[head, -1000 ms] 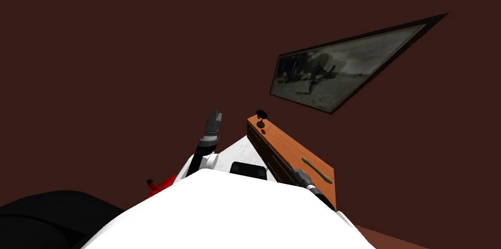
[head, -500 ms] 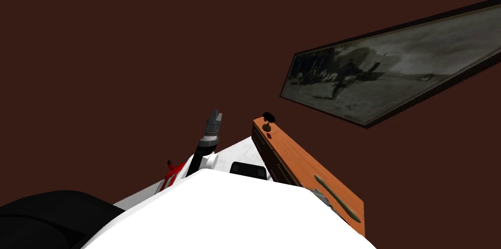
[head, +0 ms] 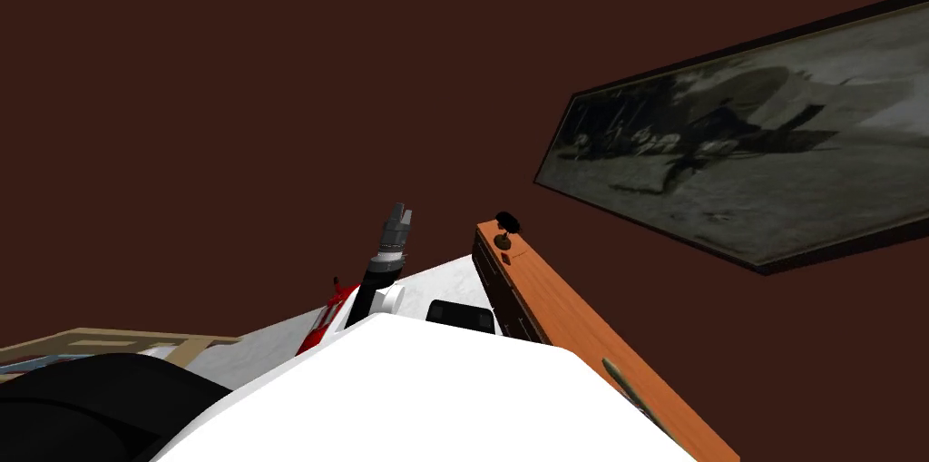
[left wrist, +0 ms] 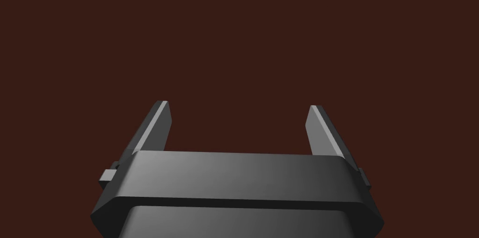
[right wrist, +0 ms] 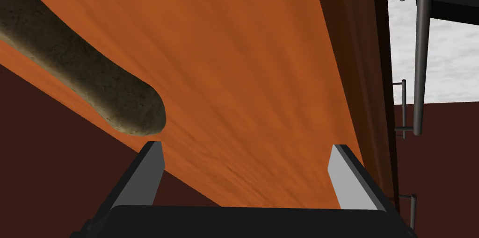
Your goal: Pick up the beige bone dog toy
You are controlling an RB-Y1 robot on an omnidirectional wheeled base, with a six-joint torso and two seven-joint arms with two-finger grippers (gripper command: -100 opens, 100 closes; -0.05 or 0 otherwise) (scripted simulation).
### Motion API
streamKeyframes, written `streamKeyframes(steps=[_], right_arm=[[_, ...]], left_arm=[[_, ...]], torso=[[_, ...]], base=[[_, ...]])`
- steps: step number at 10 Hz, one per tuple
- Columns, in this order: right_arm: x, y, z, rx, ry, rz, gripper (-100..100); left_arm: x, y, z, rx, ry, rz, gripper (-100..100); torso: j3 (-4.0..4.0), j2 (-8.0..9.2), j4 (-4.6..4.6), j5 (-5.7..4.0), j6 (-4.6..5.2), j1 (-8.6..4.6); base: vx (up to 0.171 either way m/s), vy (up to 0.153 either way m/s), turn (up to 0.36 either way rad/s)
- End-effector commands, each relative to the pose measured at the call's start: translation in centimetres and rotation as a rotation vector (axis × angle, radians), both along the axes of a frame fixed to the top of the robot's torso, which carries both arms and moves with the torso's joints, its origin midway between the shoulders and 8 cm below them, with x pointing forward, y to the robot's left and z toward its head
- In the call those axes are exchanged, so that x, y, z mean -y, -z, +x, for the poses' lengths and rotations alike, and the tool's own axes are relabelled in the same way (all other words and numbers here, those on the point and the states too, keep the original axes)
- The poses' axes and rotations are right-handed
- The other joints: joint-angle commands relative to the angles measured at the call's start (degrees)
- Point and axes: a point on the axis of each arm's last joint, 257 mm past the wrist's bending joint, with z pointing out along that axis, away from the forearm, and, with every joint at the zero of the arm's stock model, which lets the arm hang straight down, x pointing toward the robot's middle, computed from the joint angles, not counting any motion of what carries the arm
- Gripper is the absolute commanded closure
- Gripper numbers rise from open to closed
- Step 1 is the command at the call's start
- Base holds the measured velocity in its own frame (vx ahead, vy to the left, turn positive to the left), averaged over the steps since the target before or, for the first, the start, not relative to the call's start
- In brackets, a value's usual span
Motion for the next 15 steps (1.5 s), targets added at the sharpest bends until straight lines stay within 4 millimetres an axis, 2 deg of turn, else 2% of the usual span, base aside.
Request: streamKeyframes(steps=[1, 2, 3, 4, 5, 7, 10, 12, 15], right_arm=[[0.6, 0.3, -1.0, -0.019, 0.002, -0.008, -100], [2.0, 0.3, -2.9, -0.067, -0.016, -0.043, -100], [2.1, 0.4, -3.0, -0.07, -0.014, -0.044, -100], [3.5, 0.3, -4.9, -0.118, -0.027, -0.073, -100], [3.5, 0.3, -4.9, -0.118, -0.027, -0.073, -100], [5.4, 0.3, -8.3, -0.202, -0.05, -0.114, -100], [6.7, 0.4, -12.4, -0.298, -0.075, -0.135, -100], [6.4, 0.9, -15.0, -0.357, -0.093, -0.124, -100], [6.1, 1.2, -15.4, -0.366, -0.098, -0.118, -100]], left_arm=[[0.0, 0.0, 0.0, 0.0, 0.0, 0.0, 0], [0.0, 0.0, 0.0, 0.0, 0.0, 0.0, 0], [0.0, 0.0, 0.0, 0.0, 0.0, 0.0, 0], [0.0, 0.0, 0.0, 0.0, 0.0, 0.0, 0], [0.0, 0.0, 0.0, 0.0, 0.0, 0.0, 0], [0.0, 0.0, 0.0, 0.0, 0.0, 0.0, 0], [0.0, 0.0, 0.0, 0.0, 0.0, 0.0, 0], [0.0, 0.0, 0.0, 0.0, 0.0, 0.0, 0], [0.0, 0.0, 0.0, 0.0, 0.0, 0.0, 0]], torso=[[0.0, 0.0, 0.0, 0.0, 0.0, 0.0], [0.0, 0.0, 0.01, 0.01, -0.01, 0.1], [0.01, 0.0, 0.01, 0.03, -0.06, 0.1], [0.0, 0.0, 0.01, 0.02, -0.04, 0.09], [0.01, 0.02, 0.01, 0.02, -0.06, 0.05], [0.03, 0.04, 0.02, 0.01, -0.06, 0.05], [0.07, 0.11, 0.03, -0.03, -0.03, -0.13], [0.1, 0.17, 0.04, -0.03, -0.02, -0.12], [0.06, 0.08, 0.03, -0.04, 0.01, -0.09]], base=[[0.009, -0.019, -0.068], [0.006, -0.02, 0.179], [0.005, -0.029, 0.155], [-0.002, -0.035, 0.235], [-0.008, -0.036, 0.105], [-0.011, -0.046, 0.276], [-0.032, -0.083, 0.212], [-0.06, -0.084, 0.244], [-0.025, -0.064, 0.063]])
